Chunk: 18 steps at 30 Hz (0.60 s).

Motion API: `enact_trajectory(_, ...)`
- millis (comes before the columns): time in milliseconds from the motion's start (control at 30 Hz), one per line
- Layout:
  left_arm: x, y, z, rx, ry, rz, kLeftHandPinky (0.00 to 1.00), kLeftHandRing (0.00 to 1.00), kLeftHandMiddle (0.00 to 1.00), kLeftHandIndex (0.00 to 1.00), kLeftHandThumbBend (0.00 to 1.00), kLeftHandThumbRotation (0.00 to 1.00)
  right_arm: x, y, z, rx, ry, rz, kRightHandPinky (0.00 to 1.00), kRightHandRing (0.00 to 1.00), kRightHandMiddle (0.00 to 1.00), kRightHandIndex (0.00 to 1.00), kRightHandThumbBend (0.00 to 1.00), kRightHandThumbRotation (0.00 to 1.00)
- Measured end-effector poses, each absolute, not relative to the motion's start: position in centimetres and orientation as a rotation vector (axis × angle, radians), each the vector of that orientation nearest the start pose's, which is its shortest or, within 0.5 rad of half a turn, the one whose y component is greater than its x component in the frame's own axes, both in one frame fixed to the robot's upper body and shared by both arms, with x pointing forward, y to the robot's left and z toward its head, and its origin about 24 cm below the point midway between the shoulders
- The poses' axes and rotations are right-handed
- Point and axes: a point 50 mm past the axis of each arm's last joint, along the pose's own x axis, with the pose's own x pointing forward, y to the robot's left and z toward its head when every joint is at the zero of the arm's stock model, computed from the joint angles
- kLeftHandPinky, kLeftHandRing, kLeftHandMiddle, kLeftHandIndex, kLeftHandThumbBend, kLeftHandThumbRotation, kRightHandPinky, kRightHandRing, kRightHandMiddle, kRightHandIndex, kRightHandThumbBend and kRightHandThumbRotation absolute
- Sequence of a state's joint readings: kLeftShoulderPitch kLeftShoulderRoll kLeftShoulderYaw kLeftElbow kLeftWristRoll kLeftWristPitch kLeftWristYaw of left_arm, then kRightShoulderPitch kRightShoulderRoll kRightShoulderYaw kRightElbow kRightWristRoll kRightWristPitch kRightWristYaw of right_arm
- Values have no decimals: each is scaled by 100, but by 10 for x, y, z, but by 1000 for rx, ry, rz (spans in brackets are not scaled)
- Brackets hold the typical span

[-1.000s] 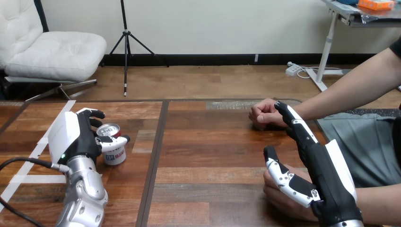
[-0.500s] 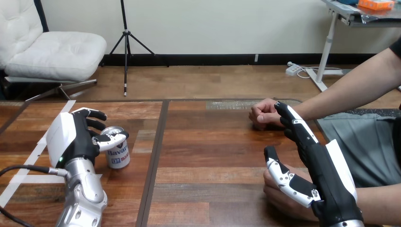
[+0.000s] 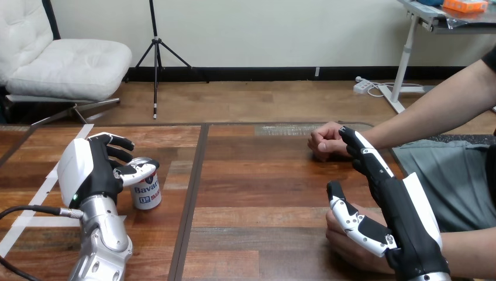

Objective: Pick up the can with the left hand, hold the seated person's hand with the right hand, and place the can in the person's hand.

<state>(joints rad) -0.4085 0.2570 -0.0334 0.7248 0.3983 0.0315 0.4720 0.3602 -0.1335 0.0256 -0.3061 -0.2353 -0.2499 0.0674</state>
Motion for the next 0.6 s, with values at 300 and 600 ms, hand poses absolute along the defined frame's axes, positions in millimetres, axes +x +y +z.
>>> enact_trajectory(300,314,221,13,735,180,395,43,49,53,53,72,0,181,-168,61,-375,-183,88,97,97,96,93,14,8)
enact_trajectory(600,314,221,13,733,179,391,44,51,55,55,74,0,181,-168,61,-374,-183,88,97,97,96,93,14,8)
